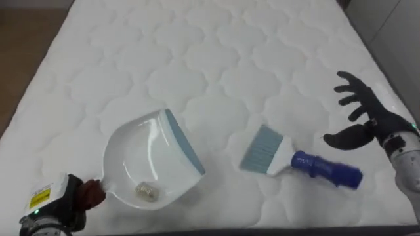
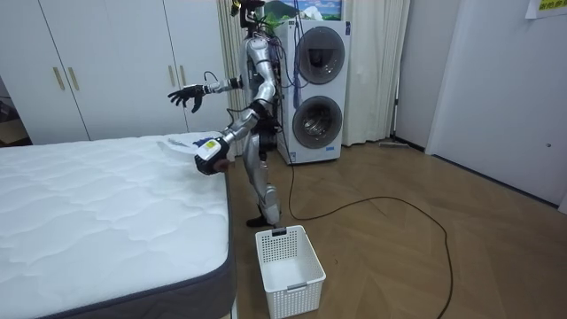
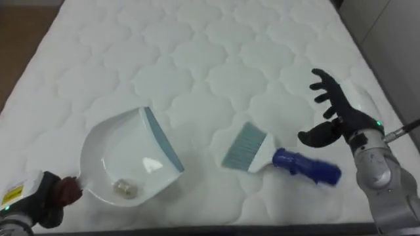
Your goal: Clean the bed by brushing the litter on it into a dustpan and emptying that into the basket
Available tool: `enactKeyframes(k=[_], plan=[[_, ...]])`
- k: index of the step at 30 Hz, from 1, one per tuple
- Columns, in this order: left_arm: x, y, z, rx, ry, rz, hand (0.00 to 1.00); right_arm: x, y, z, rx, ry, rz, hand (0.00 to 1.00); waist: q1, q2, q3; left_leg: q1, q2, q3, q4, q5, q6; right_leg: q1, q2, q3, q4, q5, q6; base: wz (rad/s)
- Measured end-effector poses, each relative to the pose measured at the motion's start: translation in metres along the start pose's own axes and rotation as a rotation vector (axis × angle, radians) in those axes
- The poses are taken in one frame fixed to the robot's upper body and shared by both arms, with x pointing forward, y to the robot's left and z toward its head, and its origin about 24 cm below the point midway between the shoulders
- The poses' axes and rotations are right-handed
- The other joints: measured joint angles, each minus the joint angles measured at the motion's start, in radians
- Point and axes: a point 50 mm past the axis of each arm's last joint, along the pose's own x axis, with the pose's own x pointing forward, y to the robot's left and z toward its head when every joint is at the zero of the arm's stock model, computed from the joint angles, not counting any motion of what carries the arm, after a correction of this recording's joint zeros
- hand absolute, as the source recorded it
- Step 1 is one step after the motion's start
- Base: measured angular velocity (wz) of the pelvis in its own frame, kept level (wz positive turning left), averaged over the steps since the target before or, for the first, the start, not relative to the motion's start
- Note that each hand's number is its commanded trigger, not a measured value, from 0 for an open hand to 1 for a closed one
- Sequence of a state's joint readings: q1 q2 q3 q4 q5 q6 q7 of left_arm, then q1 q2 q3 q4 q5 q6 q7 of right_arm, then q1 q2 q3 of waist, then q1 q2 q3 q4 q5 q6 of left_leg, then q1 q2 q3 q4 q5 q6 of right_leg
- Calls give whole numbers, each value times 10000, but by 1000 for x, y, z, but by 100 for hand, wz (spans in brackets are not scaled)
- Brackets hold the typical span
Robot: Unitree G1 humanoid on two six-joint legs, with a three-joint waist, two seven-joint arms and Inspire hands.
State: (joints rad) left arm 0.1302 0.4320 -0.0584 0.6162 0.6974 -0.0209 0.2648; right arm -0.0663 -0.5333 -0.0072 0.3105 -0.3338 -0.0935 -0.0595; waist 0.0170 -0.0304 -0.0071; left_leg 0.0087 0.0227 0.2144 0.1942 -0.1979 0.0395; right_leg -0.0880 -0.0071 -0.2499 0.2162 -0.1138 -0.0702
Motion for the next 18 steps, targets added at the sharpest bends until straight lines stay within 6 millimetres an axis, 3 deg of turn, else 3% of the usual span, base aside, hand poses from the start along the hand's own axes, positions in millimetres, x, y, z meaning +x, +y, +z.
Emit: enactKeyframes(k=[8, 15, 18], plan=[[-2, 10, 6, -1267, 119, 486, 100, -6, 7, -4, 1983, 407, -960, 0, 56, 13, 17, 211, 22, -215, -49, -17, -29, 362, 80, -27, -310, 14, 12, 2], [-3, 3, 13, -1611, 148, 233, 100, -7, 7, -5, 3568, 620, -1340, 0, 236, 174, 144, 344, 81, -258, -68, -116, -125, 471, 158, -6, -283, 1, -4, 0], [-4, -1, 16, -1727, 147, 57, 100, -7, 12, -3, 3915, 673, -1266, 0, 339, 195, 146, 174, 114, -342, 135, -171, -160, 480, 167, -99, -251, -28, -43, 9]])
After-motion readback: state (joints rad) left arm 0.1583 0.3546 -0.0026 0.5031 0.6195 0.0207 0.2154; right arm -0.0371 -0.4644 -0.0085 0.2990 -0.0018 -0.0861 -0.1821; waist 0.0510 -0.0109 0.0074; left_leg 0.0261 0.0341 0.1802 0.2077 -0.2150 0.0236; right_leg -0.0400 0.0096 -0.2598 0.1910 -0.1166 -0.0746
